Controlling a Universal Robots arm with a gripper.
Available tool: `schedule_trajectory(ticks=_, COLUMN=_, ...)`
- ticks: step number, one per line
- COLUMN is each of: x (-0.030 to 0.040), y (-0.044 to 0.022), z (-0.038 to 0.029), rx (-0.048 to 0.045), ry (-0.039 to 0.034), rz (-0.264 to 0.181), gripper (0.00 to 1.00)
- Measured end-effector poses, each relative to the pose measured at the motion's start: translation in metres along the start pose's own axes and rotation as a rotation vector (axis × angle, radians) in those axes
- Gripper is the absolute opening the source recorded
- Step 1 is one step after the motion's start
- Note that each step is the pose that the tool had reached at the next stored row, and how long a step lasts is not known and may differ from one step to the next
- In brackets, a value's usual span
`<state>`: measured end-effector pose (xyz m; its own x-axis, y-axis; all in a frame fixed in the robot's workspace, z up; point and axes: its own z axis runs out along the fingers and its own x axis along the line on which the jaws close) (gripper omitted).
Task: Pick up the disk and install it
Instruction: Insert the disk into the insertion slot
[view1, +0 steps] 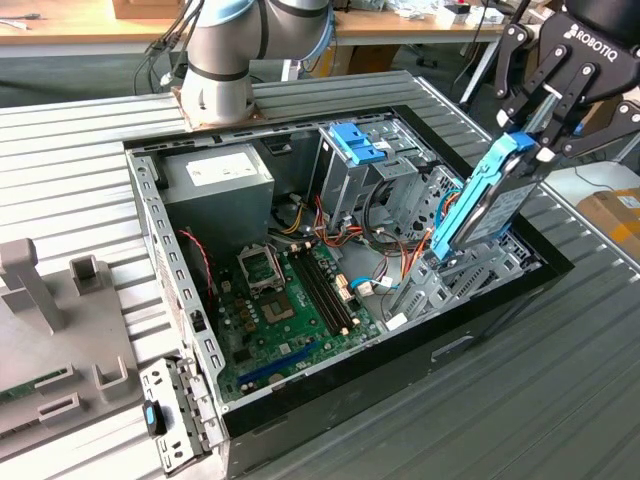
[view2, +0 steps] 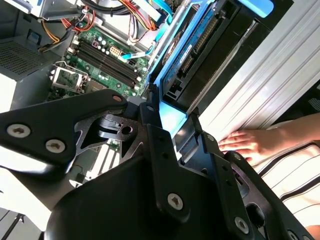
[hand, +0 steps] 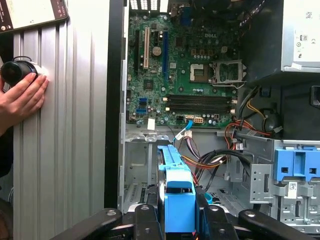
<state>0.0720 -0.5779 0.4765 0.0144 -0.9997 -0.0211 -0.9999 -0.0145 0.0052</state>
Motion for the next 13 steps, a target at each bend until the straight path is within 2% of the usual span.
schedule_trajectory(ticks=3, x=0.0038, y=0.0007, z=0.0009, rx=0.0000, ry=0.0001, rz=0.000, gripper=0.36)
schedule_trajectory(ticks=6, x=0.0038, y=0.0033, z=0.0014, rx=-0.0001, ry=0.0002, rz=0.000, gripper=0.36)
schedule_trajectory(ticks=9, x=0.0042, y=0.0033, z=0.0026, rx=0.0003, ry=0.0017, rz=0.017, gripper=0.36)
schedule_trajectory(ticks=13, x=0.0036, y=0.0033, z=0.0055, rx=0.0003, ry=0.0007, rz=0.017, gripper=0.36)
